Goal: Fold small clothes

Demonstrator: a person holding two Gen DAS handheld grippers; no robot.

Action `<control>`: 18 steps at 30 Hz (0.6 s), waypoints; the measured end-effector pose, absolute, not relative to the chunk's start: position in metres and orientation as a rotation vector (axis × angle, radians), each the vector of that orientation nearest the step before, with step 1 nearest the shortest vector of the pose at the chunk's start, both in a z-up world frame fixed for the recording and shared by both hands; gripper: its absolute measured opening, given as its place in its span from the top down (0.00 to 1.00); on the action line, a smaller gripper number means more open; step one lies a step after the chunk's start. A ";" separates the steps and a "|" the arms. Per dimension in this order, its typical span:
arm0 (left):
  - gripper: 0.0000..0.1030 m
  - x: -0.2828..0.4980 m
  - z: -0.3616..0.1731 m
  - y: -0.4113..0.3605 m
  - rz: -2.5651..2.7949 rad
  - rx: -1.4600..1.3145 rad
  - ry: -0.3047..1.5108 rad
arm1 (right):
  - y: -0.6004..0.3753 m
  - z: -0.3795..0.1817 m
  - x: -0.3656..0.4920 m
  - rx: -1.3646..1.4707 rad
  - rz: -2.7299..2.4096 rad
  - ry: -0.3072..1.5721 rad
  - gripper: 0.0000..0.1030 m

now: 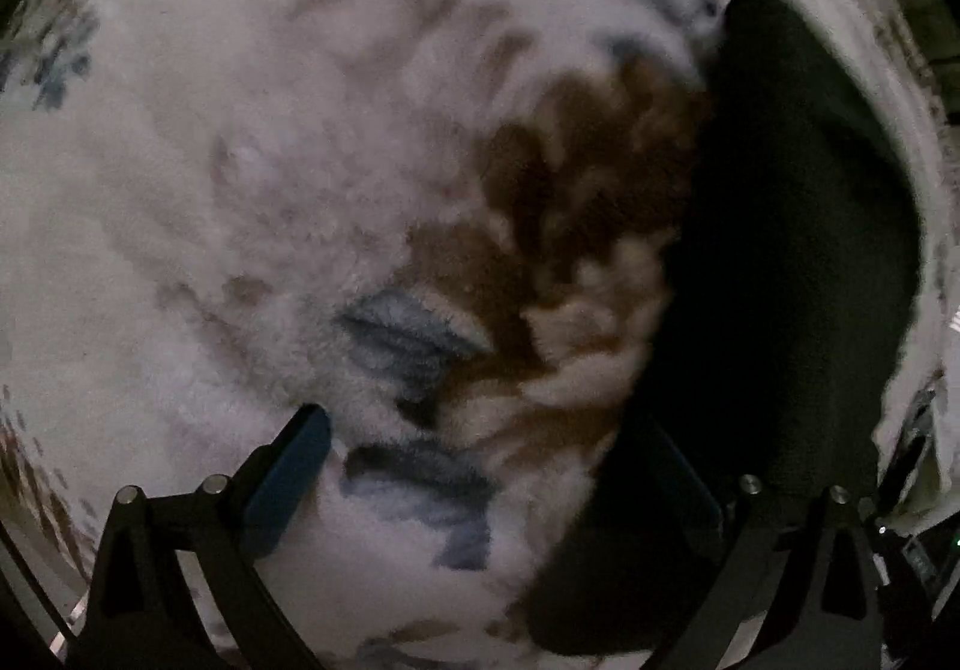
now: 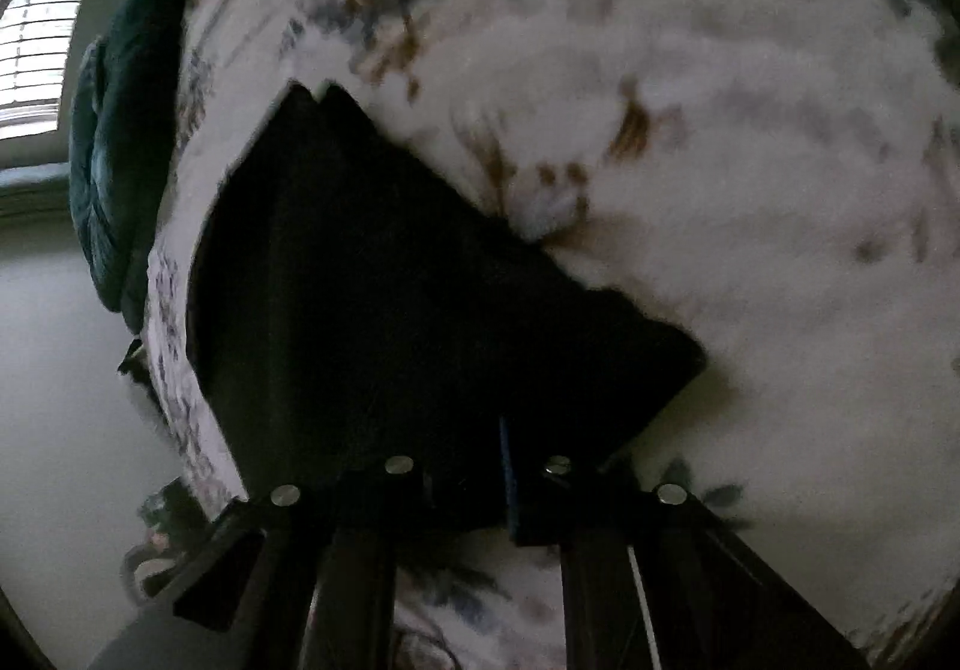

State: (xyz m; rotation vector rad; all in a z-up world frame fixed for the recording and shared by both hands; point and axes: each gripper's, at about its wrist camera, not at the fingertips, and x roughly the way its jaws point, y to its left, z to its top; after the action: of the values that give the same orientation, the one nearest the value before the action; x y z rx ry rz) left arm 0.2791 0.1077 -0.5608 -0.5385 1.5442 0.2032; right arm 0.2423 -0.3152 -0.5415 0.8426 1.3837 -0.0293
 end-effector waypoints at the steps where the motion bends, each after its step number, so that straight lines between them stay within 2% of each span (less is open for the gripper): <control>1: 0.01 0.281 -0.553 0.108 0.193 -0.524 1.515 | -0.315 -0.533 0.239 0.819 -0.035 1.358 0.90; 6: 0.01 0.287 -0.523 0.109 0.140 -0.513 1.428 | -0.319 -0.497 0.223 0.687 -0.090 1.291 0.91; 11: 0.01 0.325 -0.522 0.096 0.075 -0.516 1.397 | -0.341 -0.536 0.227 0.740 -0.136 1.407 0.91; 13: 0.01 0.351 -0.527 0.089 0.058 -0.516 1.385 | -0.341 -0.549 0.237 0.718 -0.112 1.474 0.85; 15: 0.01 0.372 -0.534 0.085 0.044 -0.511 1.360 | -0.343 -0.549 0.248 0.696 -0.113 1.511 0.74; 17: 0.05 0.399 -0.544 0.076 0.010 -0.505 1.355 | -0.350 -0.537 0.257 0.654 -0.129 1.495 0.60; 18: 0.06 0.406 -0.549 0.073 0.003 -0.490 1.356 | -0.354 -0.527 0.263 0.612 -0.151 1.467 0.59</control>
State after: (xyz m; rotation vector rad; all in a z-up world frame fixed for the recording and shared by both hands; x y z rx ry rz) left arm 0.4065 0.0728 -0.5485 -0.4896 1.3562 0.0032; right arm 0.2632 -0.3542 -0.5271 0.6121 1.4673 -0.1505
